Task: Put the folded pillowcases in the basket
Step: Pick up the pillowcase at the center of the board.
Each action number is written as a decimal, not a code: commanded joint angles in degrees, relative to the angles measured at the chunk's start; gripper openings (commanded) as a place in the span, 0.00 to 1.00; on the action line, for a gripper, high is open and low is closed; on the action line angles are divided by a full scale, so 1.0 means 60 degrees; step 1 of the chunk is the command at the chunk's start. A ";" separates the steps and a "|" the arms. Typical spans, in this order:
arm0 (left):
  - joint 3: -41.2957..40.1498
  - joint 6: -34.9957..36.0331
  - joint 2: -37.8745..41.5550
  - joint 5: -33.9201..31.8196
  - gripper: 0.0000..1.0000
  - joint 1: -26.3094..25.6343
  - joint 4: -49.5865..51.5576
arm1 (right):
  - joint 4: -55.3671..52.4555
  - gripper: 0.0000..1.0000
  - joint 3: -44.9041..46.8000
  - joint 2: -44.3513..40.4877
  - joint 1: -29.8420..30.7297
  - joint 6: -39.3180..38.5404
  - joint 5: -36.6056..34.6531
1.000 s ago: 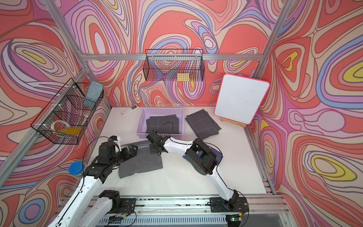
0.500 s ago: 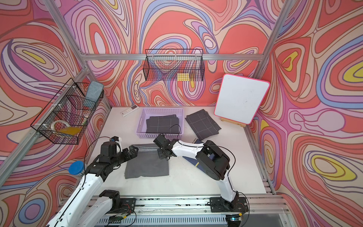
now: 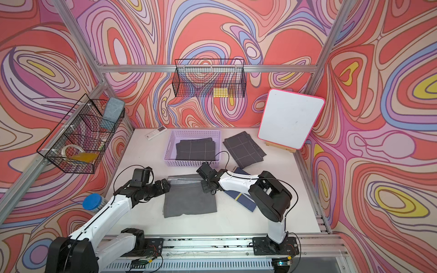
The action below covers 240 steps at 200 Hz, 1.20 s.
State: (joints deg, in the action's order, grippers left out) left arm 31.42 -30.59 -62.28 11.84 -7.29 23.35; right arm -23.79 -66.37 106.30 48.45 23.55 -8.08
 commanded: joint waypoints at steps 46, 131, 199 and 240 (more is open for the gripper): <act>0.0119 0.0288 -0.1295 0.0104 0.72 -0.0537 -0.0465 | 0.0487 0.00 0.0220 -0.0168 -0.0076 0.0102 0.0201; 0.0717 0.0278 -0.2707 -0.0118 0.63 -0.0572 -0.0345 | 0.0600 0.00 0.0309 -0.0194 -0.0092 0.0203 0.0247; 0.0974 0.0422 -0.3245 0.0057 0.40 -0.0776 -0.0309 | 0.0705 0.00 0.0382 -0.0225 -0.0121 0.0335 0.0394; 0.1060 0.0486 -0.3418 0.0256 0.20 -0.0777 -0.0300 | 0.0938 0.00 0.0609 -0.0240 -0.0150 0.0589 0.0474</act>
State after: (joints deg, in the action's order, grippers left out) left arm 37.50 -28.64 -81.54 12.12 -11.64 20.16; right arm -19.75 -64.14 106.28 47.77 25.45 -6.15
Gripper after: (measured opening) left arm 0.266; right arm 0.058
